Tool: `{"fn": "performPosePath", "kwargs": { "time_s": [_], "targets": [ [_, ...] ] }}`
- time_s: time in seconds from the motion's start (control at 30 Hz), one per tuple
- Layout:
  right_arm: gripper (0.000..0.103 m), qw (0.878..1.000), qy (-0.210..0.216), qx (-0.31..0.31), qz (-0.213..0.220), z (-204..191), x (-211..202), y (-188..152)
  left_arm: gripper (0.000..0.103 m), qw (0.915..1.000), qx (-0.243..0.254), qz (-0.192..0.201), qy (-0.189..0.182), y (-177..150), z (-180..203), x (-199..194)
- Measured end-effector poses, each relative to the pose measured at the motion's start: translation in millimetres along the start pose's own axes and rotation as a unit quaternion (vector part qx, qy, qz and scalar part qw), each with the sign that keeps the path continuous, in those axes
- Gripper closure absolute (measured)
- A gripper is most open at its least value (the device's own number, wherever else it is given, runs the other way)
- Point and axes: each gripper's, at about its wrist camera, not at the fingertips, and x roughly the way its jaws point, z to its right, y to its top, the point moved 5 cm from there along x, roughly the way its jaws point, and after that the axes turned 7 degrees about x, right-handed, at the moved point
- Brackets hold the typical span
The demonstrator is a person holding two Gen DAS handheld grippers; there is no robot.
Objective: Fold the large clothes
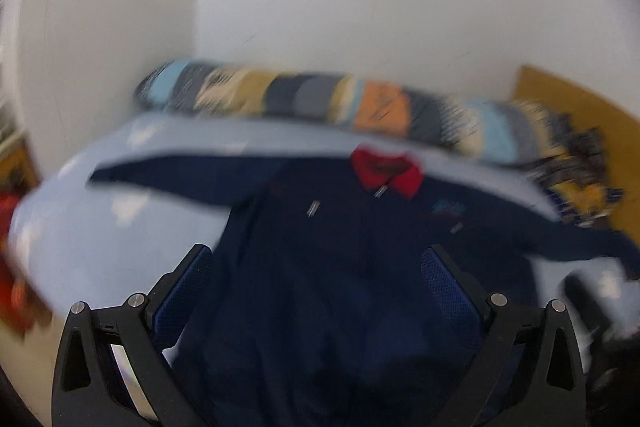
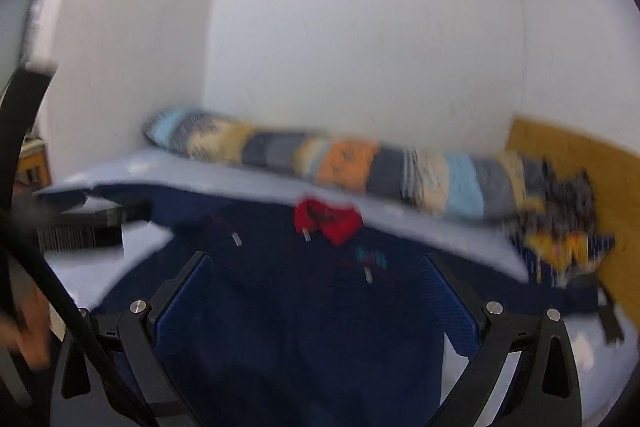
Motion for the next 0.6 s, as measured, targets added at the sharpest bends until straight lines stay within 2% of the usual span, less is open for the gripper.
{"fn": "performPosePath", "kwargs": {
  "time_s": [0.1,0.17,0.27,0.37,0.6],
  "targets": [
    [0.000,0.996,-0.020,0.048,-0.075,34.6,32.2,-40.2,0.000,0.9994,-0.007,-0.029,0.016,-46.0,7.3,31.5],
    [0.000,0.989,-0.021,0.094,-0.109,55.9,47.8,-58.3,0.000,0.9992,0.000,-0.030,0.026,-59.0,10.5,48.1],
    [0.000,0.986,-0.047,0.103,-0.121,74.0,58.3,-65.0,0.000,0.9986,0.029,-0.031,0.031,-69.7,16.4,51.1],
    [0.000,0.984,-0.051,0.102,-0.137,78.9,64.3,-73.5,0.000,0.9986,0.024,-0.032,0.034,-63.8,22.0,52.9],
    [0.000,0.982,-0.061,0.080,-0.162,63.5,70.2,-77.2,0.000,0.9979,0.025,-0.033,0.051,-67.6,17.9,58.9]
  ]
}}
